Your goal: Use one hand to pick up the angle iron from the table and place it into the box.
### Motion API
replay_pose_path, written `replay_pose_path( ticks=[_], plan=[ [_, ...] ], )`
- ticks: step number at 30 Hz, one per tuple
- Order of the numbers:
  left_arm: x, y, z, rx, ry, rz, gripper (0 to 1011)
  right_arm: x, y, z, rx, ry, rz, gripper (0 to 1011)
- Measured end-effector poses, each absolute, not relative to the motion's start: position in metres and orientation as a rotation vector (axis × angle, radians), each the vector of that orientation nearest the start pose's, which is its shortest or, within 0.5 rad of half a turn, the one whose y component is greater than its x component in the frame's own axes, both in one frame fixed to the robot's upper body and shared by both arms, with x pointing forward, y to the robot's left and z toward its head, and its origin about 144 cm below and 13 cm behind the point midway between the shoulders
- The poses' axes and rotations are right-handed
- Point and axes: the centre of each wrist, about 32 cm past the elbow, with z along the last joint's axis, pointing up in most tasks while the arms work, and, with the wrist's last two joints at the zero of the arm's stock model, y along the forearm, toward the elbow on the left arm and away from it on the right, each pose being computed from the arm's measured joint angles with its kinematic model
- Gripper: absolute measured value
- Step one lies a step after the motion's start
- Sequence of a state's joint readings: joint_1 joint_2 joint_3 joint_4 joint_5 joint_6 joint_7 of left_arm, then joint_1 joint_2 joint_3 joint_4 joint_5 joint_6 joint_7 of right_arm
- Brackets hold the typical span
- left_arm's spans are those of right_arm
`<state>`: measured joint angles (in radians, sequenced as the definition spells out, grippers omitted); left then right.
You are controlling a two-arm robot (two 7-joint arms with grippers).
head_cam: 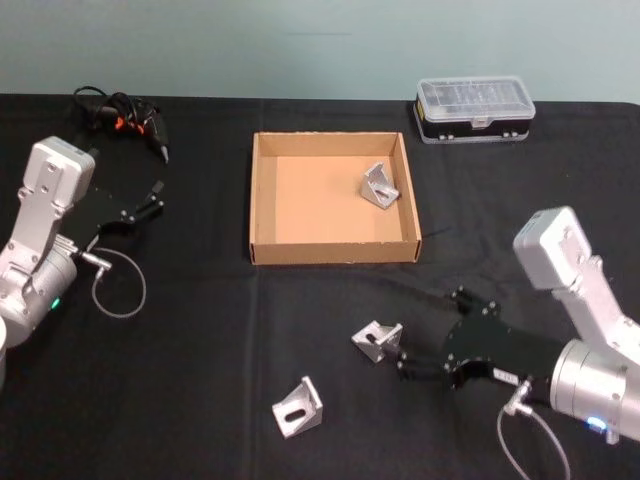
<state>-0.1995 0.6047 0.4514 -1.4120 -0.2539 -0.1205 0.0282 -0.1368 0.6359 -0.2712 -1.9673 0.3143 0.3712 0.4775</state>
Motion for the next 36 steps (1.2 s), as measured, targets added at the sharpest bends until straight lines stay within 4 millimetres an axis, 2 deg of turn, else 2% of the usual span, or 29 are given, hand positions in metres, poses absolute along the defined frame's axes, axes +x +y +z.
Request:
replay_pose_path(
  ticks=[10, 36],
  plan=[
    [0.489, 0.31, 1.14, 0.304, -0.285, 1.248, 1011, 0.391, -0.258, 1.192, -0.458, 0.122, -0.691, 1000],
    [0.489, 0.31, 1.14, 0.304, -0.285, 1.248, 1011, 0.403, -0.248, 1.168, -0.46, 0.14, -0.725, 1000]
  ],
)
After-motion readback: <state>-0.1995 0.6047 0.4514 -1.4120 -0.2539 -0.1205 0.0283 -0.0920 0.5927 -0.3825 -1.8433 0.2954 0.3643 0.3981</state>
